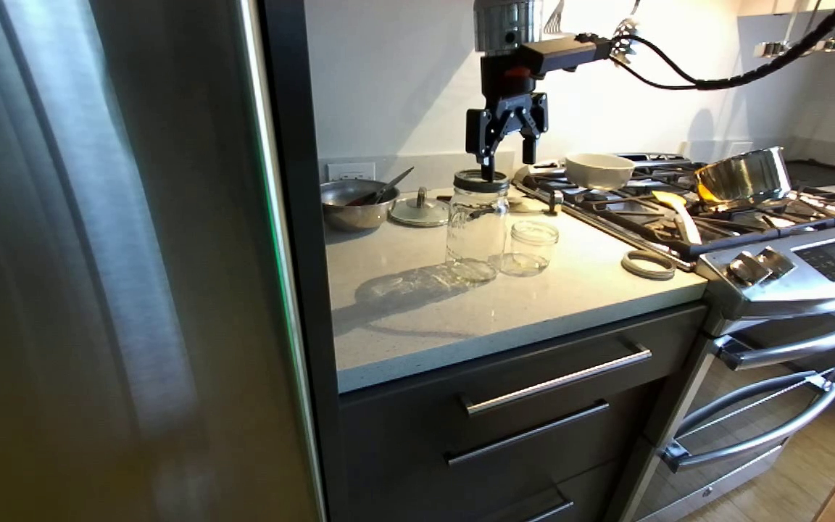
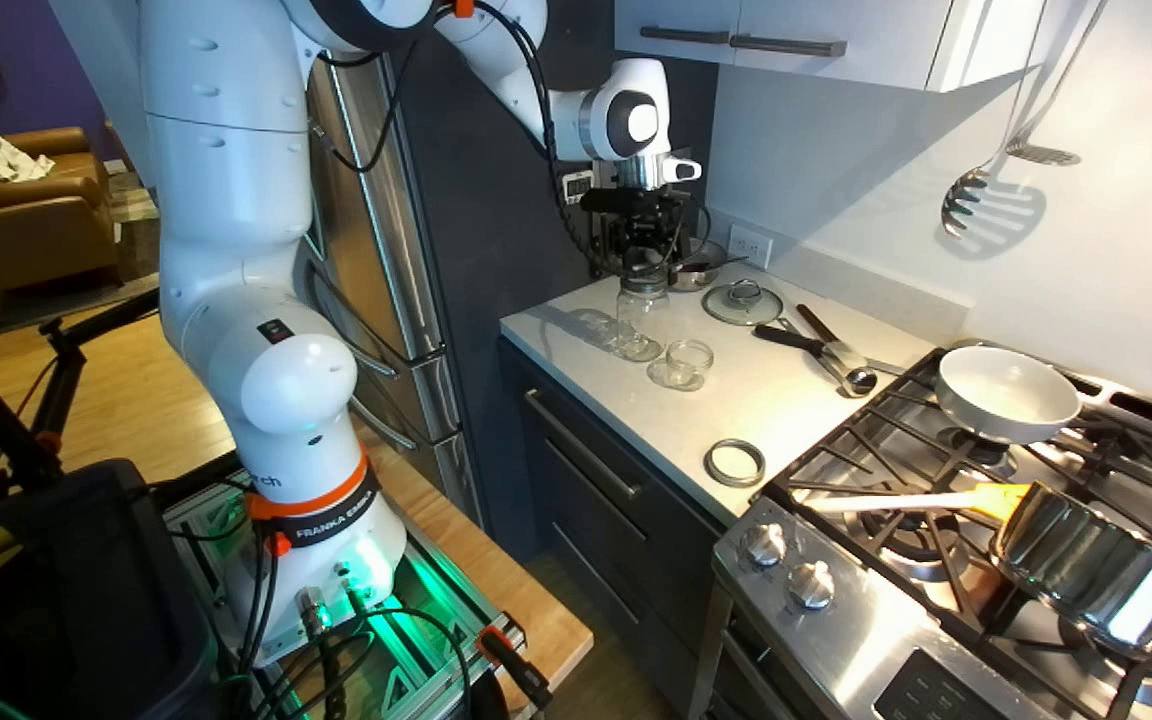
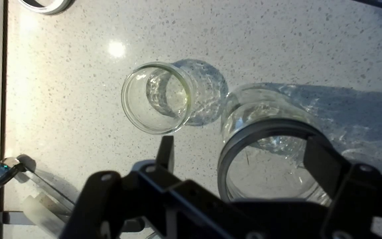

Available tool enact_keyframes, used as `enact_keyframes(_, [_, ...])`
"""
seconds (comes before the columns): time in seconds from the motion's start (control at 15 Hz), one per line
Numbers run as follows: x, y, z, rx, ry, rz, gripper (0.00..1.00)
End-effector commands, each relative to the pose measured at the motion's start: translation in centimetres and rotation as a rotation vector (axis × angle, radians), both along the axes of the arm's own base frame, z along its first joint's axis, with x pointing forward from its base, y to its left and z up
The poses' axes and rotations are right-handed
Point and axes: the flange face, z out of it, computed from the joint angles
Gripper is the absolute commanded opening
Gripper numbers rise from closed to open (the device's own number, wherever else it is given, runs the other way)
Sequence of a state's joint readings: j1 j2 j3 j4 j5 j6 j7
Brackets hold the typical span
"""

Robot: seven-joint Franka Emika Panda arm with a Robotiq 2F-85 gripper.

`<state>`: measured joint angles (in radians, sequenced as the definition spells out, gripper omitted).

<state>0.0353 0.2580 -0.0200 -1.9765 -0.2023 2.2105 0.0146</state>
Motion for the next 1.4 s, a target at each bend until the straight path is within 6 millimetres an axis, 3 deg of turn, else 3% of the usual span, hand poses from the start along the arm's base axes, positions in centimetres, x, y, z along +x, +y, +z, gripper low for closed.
enact_keyframes(0.0, [-0.4,-0.3,-0.1,-0.011,0.005,0.014,1.00])
enact_keyframes(0.6, [-1.7,-1.4,4.2,0.001,-0.070,0.004,1.00])
enact_keyframes(0.87, [-4.9,-4.4,5.9,0.033,-0.081,-0.023,1.00])
enact_keyframes(1.0, [-6.7,-7.0,6.2,0.037,-0.079,-0.036,1.00])
enact_keyframes(1.33, [-11.3,-13.3,4.7,0.078,-0.054,-0.072,1.00])
